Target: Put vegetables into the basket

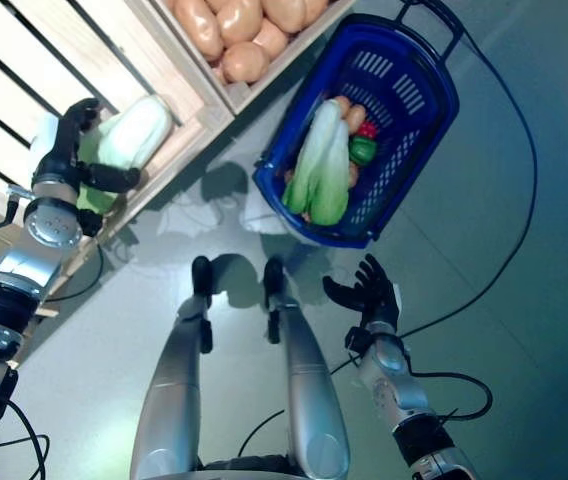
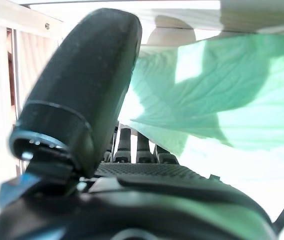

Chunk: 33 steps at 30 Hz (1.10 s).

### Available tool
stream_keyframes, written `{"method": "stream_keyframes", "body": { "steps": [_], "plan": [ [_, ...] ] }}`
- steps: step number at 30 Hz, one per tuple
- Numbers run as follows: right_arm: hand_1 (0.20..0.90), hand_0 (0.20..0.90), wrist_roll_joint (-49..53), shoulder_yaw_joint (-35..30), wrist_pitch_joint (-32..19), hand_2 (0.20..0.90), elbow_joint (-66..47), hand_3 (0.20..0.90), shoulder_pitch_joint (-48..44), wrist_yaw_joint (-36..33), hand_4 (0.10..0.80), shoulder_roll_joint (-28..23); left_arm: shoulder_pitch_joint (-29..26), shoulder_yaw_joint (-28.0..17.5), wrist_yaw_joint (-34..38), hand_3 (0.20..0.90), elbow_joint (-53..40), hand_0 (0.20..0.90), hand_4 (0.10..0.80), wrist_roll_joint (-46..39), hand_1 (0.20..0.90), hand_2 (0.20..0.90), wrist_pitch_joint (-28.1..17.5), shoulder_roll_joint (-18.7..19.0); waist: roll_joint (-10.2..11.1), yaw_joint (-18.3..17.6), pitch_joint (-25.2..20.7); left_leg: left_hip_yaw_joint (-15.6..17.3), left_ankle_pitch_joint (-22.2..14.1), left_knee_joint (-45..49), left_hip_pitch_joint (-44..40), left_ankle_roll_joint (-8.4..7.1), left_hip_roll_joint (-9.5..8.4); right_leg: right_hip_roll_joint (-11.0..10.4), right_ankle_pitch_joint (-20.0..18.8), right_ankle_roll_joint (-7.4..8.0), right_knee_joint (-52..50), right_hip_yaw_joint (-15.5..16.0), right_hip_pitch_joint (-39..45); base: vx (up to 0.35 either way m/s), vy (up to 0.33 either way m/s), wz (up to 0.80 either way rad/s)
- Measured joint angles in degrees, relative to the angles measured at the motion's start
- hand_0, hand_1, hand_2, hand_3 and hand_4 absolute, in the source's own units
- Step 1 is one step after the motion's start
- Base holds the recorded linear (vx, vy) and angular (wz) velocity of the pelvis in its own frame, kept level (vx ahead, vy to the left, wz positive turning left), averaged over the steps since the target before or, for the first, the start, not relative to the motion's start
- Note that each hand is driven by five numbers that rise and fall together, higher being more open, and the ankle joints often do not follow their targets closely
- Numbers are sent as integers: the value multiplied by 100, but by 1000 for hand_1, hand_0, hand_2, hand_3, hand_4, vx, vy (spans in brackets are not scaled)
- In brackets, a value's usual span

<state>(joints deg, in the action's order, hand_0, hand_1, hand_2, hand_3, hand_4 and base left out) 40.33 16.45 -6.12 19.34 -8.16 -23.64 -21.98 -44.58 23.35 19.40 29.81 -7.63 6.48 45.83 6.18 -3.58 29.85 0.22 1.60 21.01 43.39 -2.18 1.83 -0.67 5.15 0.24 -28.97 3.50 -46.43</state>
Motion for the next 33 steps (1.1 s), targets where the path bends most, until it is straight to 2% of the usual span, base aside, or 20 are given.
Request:
{"method": "stream_keyframes", "body": {
  "steps": [1, 2, 7, 27, 30, 33],
  "plan": [
    [900, 900, 0, -8, -2, 900, 1, 900, 0, 0, 800, 1, 0, 3, 0, 481, -47, 481, 521, 3, 481, 481, 36, -5, 0, 2, 0, 3, 46, -26, -8, 0, -7, -17, 3, -5, 1, 6, -1, -9, -44, 9],
    [900, 900, 0, -8, -2, 900, 0, 900, -5, 1, 800, 2, -6, 11, 0, 300, -62, 300, 400, 7, 300, 300, 42, -11, 0, 10, 0, 2, 49, -30, -8, 2, -14, -25, 4, -6, 2, 11, 2, -10, -43, 8],
    [900, 900, 2, -8, -9, 900, -2, 900, -75, 1, 800, 1, -135, 170, -249, 300, 81, 300, 400, 4, 300, 300, 141, -92, 1, -55, 0, 2, 70, -39, -7, 39, -54, -62, 2, -3, 1, 8, 1, -3, -6, 1],
    [900, 900, 4, 13, -12, 900, 11, 900, -64, 1, 800, 16, -305, 232, -33, 300, 338, 300, 400, 200, 300, 300, 129, -386, 1, -181, 0, 23, 49, 11, -72, 96, -83, -66, -19, 25, 50, -11, 108, 1, 0, 0],
    [900, 900, 5, 14, -18, 900, 13, 900, -55, 1, 800, 28, -239, 231, 91, 300, 408, 300, 400, 231, 300, 300, 47, -442, 2, -185, -1, 27, 53, -41, -176, 92, -80, -63, -48, 2, 107, -10, 215, 0, 0, 0],
    [900, 900, 4, 13, -67, 900, 23, 900, -23, 1, 800, 127, 92, 146, 255, 300, 409, 300, 400, 112, 300, 300, -107, -453, 6, -212, 0, 39, 61, -168, -438, 79, -72, -61, -56, 0, 198, -1, 467, 13, -24, -4]
  ]
}}
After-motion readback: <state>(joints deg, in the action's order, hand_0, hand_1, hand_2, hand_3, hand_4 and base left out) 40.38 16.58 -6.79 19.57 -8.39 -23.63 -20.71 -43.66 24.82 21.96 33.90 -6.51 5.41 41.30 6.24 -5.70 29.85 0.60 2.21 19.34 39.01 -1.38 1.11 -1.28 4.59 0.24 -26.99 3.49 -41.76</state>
